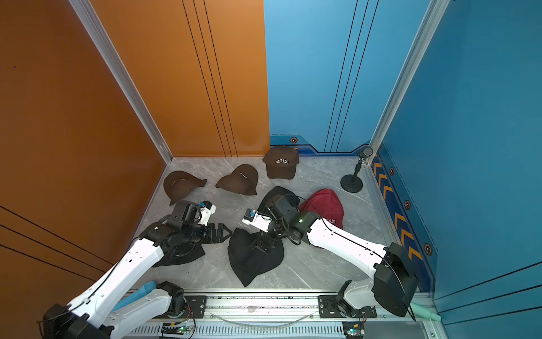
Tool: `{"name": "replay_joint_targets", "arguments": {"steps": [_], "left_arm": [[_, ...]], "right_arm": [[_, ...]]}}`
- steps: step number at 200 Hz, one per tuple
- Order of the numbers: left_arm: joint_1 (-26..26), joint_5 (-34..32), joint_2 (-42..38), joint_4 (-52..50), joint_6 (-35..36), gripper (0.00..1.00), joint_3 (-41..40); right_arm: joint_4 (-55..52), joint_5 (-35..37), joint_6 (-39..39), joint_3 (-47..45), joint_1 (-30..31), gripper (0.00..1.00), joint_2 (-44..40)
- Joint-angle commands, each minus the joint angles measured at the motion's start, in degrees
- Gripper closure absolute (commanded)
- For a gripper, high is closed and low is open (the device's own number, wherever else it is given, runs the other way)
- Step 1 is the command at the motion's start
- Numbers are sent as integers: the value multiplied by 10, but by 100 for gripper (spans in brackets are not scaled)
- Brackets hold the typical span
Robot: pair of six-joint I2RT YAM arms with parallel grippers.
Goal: Stack the baseball caps by color
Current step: Place the baseball cap at the center of the board.
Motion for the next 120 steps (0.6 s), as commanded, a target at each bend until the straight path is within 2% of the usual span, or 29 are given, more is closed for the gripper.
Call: {"name": "replay_joint_targets", "arguments": {"steps": [1,10,20,33,50,64,94,120], "left_arm": [[-3,-166,-60,1,-76,2,-36],[-1,-178,-73,2,-78,2,-44],[1,-161,-74,4,-78,2,-49],[1,-115,-57,11,-75,2,-53],[1,-16,-38,61,-85,2,-76],[-2,17,-41,96,-105,2,-99],[3,-29,-60,86,-111,2,-111],[2,-34,-39,84,-116,2,-119]], "right_arm": [[30,-4,-61,25,19,0,37],[29,0,-69,33,30,0,51],[29,3,-74,41,40,0,65],[31,0,-80,50,49,0,79],[31,5,-87,59,58,0,95],[26,19,-94,69,66,0,109],[32,29,-98,79,74,0,130],[28,36,-101,92,78,0,151]]}}
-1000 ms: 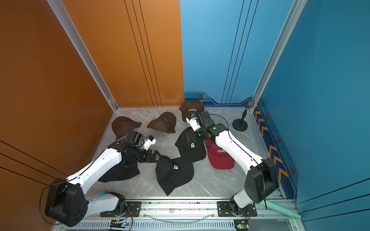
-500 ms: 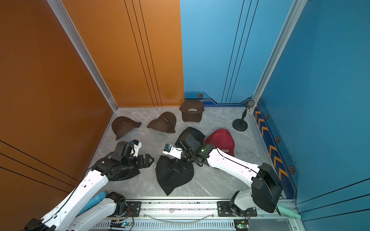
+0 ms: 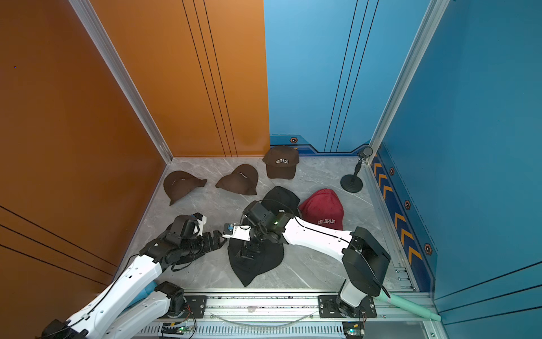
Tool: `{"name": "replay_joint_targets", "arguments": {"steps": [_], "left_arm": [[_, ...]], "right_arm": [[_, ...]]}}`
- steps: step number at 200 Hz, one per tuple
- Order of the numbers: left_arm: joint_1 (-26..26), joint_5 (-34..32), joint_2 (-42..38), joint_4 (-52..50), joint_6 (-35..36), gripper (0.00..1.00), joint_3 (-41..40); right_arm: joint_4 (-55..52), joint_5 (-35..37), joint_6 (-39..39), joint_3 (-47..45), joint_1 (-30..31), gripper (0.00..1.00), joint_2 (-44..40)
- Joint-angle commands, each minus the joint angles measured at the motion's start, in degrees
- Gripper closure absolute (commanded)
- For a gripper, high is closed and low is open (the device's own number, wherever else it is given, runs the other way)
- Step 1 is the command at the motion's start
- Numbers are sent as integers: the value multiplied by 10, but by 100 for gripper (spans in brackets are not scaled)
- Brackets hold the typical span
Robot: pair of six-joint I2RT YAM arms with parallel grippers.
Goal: Stack the baseball caps by color
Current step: Place the baseball cap at the center of the board, then pick up the baseball cap from the center of the board.
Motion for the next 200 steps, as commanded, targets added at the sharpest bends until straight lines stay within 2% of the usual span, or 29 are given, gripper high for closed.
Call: {"name": "replay_joint_targets", "arguments": {"steps": [1,33,100,131,174,200], "left_arm": [[1,-5,12,12,-11,2,-11],[-14,-18,31,12,-13,2,-14],[-10,-17,31,13,-5,2,-10],[-3,-11,25,13,-2,2,-9],[8,-1,19,12,4,2,-5],[15,4,15,10,7,2,-4]], "right_arm": [[2,16,-16,22,5,0,21],[-19,9,-22,41,5,0,50],[-39,10,-10,73,0,11,102],[-55,9,-5,87,-3,21,115],[-75,13,-4,105,-4,43,134],[-75,15,-4,106,-4,52,134]]}}
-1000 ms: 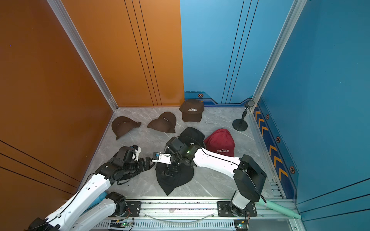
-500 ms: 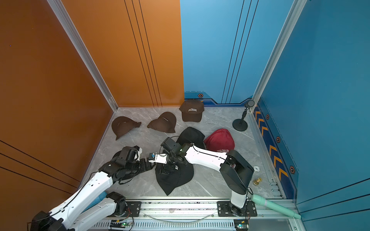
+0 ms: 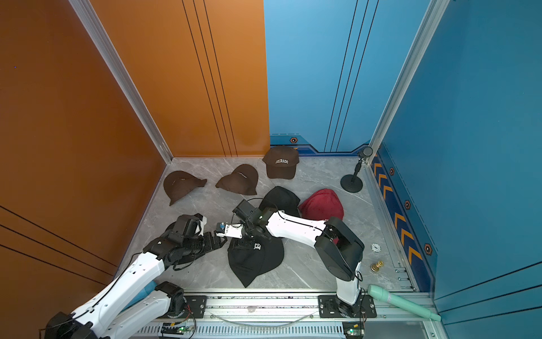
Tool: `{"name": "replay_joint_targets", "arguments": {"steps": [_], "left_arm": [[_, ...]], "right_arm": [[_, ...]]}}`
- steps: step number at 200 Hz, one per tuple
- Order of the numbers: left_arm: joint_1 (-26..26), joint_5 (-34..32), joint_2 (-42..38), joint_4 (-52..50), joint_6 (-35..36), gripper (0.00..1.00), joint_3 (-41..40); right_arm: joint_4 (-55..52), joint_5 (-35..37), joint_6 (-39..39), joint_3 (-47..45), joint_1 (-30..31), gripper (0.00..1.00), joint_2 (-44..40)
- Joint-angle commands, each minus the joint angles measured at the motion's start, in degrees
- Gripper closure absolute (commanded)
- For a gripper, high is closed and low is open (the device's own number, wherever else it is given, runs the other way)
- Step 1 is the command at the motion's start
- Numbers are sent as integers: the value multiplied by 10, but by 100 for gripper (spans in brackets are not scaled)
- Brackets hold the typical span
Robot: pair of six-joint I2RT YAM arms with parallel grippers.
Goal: Stack the baseball caps by color
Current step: Pick up the baseball cap from the center of the board.
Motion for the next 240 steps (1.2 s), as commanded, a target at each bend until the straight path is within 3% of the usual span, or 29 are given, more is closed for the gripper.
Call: {"name": "replay_joint_targets", "arguments": {"steps": [1,16,51,69,116,196,240], "left_arm": [[8,14,-9,-1,11,2,3],[10,15,-9,-5,12,2,2],[2,32,-7,-8,-4,2,-14],[-9,23,-11,-8,-20,2,-27],[-14,-28,-44,-24,-65,2,-65],[-54,31,38,72,-71,2,-77],[-53,33,21,87,-70,2,-76]], "right_arm": [[-32,13,3,12,-2,52,10],[-32,15,4,13,-2,51,7],[-22,21,2,9,-4,31,-17],[-9,16,3,-2,-6,25,-38],[2,15,9,-33,-10,21,-86],[-4,4,2,-50,-10,11,-112],[-14,-9,-11,-56,-8,8,-101]]}}
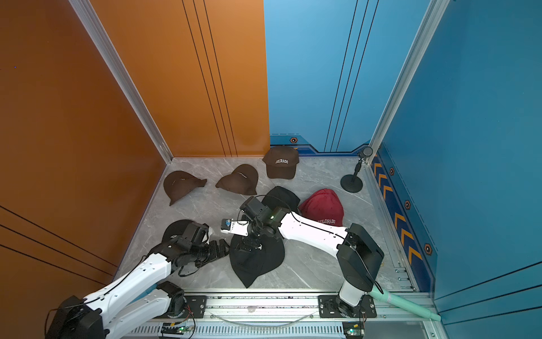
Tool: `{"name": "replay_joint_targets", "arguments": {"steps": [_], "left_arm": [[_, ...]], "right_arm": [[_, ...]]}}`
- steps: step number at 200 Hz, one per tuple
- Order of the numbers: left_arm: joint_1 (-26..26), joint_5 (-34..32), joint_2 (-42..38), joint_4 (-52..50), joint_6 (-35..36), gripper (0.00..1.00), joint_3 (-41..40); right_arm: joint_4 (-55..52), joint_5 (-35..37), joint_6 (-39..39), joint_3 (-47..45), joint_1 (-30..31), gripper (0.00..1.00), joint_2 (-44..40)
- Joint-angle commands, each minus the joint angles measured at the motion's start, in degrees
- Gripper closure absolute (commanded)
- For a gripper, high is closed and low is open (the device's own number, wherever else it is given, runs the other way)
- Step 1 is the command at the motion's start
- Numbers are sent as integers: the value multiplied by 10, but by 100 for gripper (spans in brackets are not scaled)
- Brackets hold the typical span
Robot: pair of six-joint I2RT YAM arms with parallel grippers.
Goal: Stack the baseball caps by color
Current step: Pick up the baseball cap from the center of the board.
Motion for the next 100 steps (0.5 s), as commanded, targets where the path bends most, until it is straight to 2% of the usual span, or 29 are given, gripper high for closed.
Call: {"name": "replay_joint_targets", "arguments": {"steps": [1,50,100], "left_arm": [[-1,15,-17,22,-2,2,-4],[3,67,-35,110,-12,2,-19],[4,85,-32,125,-5,2,-6]], "right_arm": [[-16,-20,-10,-12,0,8,-2],[-26,-35,-16,-13,1,7,8],[-25,-17,-14,-11,3,7,21]]}}
